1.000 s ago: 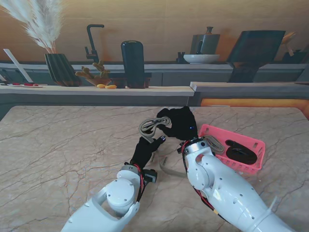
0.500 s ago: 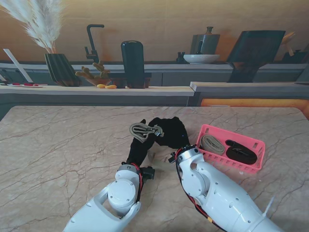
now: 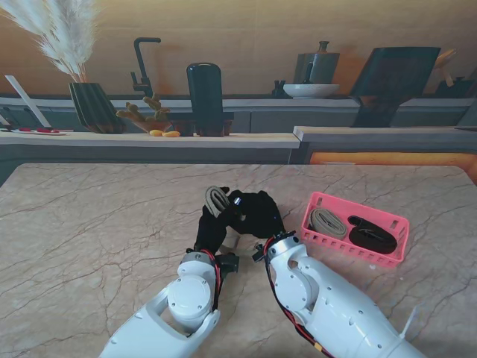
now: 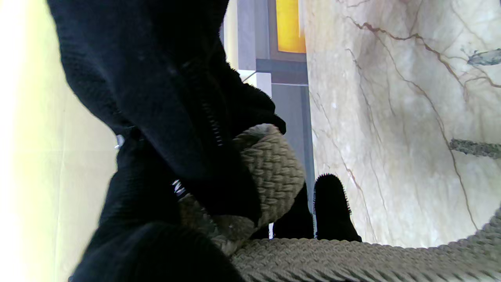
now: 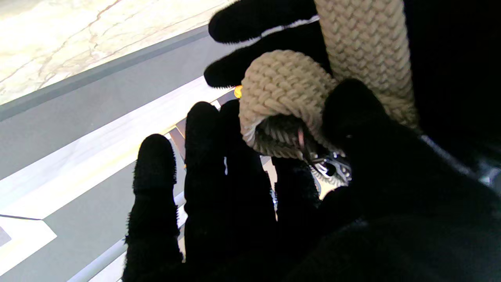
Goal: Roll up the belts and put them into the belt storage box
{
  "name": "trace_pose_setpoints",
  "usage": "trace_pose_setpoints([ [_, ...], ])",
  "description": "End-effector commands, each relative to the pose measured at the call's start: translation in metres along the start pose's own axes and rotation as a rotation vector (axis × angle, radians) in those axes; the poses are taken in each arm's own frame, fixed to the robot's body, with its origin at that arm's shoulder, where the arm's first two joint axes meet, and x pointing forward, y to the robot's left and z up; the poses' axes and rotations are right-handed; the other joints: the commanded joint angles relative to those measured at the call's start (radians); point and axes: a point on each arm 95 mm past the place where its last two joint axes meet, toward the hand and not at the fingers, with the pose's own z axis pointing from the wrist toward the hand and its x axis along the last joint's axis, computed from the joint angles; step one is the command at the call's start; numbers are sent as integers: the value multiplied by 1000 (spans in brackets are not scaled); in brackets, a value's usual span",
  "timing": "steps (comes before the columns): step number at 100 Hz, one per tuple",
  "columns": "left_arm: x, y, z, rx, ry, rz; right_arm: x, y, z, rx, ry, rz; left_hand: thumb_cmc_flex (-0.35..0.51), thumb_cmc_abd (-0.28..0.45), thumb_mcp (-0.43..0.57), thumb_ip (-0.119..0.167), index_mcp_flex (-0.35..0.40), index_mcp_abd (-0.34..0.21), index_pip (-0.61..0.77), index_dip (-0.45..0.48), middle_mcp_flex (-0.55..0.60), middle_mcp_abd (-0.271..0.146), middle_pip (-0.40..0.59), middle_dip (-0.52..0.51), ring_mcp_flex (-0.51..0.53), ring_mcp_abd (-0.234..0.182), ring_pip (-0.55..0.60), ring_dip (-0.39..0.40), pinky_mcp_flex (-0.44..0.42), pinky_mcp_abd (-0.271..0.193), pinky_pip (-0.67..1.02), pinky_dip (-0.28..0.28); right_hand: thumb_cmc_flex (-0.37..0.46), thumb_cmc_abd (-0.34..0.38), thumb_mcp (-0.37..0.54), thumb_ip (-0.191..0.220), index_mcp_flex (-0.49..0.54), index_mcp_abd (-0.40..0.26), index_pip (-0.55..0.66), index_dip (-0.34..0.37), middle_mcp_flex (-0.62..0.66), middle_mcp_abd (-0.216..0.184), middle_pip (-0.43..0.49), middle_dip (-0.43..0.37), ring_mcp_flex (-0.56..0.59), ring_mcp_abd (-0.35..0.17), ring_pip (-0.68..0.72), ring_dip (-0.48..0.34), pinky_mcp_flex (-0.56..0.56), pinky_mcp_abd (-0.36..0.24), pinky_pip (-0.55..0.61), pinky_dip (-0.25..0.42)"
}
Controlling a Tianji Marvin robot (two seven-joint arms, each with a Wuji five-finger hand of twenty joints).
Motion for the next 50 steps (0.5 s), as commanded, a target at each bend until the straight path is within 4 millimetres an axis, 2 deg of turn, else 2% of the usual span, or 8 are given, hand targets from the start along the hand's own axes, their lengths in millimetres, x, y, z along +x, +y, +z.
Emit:
trace_pose_setpoints([
  [1, 17, 11, 2, -7, 17, -46, 24, -14, -8, 37, 52, 40, 274, 81, 150, 72, 59, -38, 169, -4, 121, -14, 55, 36, 107, 4, 62, 15, 75, 10, 67, 33, -31, 51, 12, 46, 82, -263, 155, 70, -60, -46, 43, 30, -39, -41, -2, 8, -29, 22, 23, -22],
  [4, 17, 10, 2, -6, 10, -60, 23, -13, -9, 39, 52, 38, 275, 56, 215, 62, 77, -39, 216, -14, 170, -3, 55, 71, 146, 16, 82, 18, 112, 24, 88, 40, -51, 41, 2, 47, 35, -238, 127, 82, -97, -30, 24, 31, -59, -33, -22, -1, -42, 28, 13, -26],
  [7, 18, 10, 2, -5, 0, -77, 22, -11, -11, 48, 50, 36, 276, 35, 270, 69, 104, -45, 260, -9, 223, 9, 59, 98, 190, 33, 103, 23, 154, 46, 107, 45, -69, 35, -7, 46, -15, -214, 104, 87, -129, -16, 8, 30, -80, -26, -39, -7, -57, 32, 3, -29],
  [11, 18, 8, 2, -8, -14, -99, 20, -8, -13, 63, 48, 34, 276, 25, 305, 77, 120, -41, 285, 1, 261, 25, 71, 114, 234, 59, 126, 31, 202, 74, 127, 51, -127, 48, 10, 64, -48, -161, -32, 173, -172, 2, -17, 37, -107, -20, -69, -15, -77, 37, -18, -26],
  [13, 18, 8, 2, -11, -21, -111, 19, -6, -15, 69, 47, 32, 276, 21, 317, 79, 126, -39, 296, 7, 274, 32, 78, 122, 248, 71, 138, 36, 219, 89, 133, 52, -161, 61, 24, 97, -64, -131, -103, 227, -195, 8, -28, 39, -120, -18, -83, -19, -86, 38, -28, -22],
  [18, 18, 6, 2, -18, -37, -136, 17, -1, -18, 87, 42, 23, 276, 11, 346, 80, 145, -41, 327, 28, 300, 44, 99, 147, 279, 89, 170, 54, 253, 125, 146, 53, -200, 65, 26, 127, -113, -99, -194, 322, -240, 16, -50, 39, -142, -17, -114, -27, -97, 37, -47, -15],
  [25, 17, 2, 2, -31, -55, -150, 12, 6, -24, 100, 29, 14, 276, 9, 363, 78, 157, -45, 344, 54, 315, 49, 133, 197, 307, 107, 210, 91, 284, 167, 162, 52, -232, 51, 15, 128, -186, -74, -240, 323, -290, 19, -77, 33, -164, -18, -152, -40, -109, 32, -66, -17],
  [50, 15, -6, 5, -64, -97, -152, -3, 35, -40, 103, -3, -19, 276, -8, 323, 71, 182, -73, 340, 98, 333, 47, 144, 277, 319, 127, 236, 161, 278, 217, 184, 53, -305, 53, -33, 122, -262, -55, -322, 327, -364, 8, -148, 26, -191, -24, -238, -62, -129, 25, -132, -2],
])
